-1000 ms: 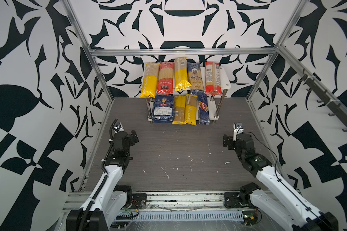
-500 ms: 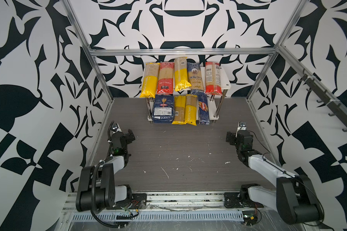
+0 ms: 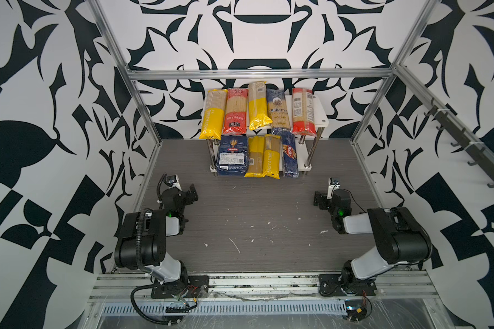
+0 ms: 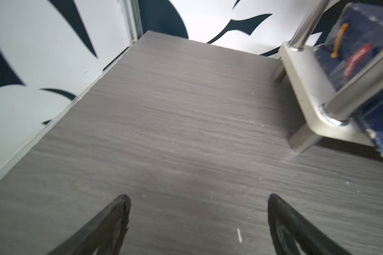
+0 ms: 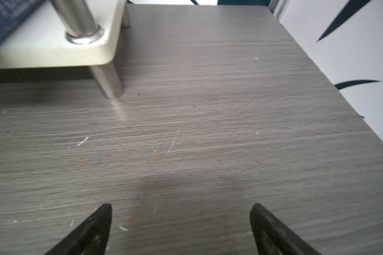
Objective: Arrange pasta packages on shelves
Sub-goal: Reset both arms
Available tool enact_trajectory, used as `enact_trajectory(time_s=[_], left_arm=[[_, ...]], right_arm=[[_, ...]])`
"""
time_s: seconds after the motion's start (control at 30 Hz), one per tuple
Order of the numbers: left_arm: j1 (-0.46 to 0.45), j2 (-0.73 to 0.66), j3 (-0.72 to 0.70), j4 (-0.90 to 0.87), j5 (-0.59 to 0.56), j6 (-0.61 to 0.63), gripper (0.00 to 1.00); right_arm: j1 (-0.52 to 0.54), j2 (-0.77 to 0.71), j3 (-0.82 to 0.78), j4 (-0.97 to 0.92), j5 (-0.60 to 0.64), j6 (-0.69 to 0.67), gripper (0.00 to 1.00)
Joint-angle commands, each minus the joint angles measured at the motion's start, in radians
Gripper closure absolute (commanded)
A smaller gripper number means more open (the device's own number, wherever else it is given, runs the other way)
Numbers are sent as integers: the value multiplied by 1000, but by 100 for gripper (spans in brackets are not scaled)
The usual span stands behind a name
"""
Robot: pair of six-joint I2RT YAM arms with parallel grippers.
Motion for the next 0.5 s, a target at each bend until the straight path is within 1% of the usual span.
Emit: enact_trajectory(time_s=[0.0, 0.2, 0.47], left_arm=[[5, 3, 24, -17, 59, 26, 1], [7, 6, 34, -33, 61, 23, 1], [7, 1, 20, -6, 55, 20, 1]], right_arm=[[-4, -15, 9, 99, -31, -16, 0], [-3, -21, 3, 99, -26, -14, 0], [-3, -26, -1, 106, -27, -15, 0]])
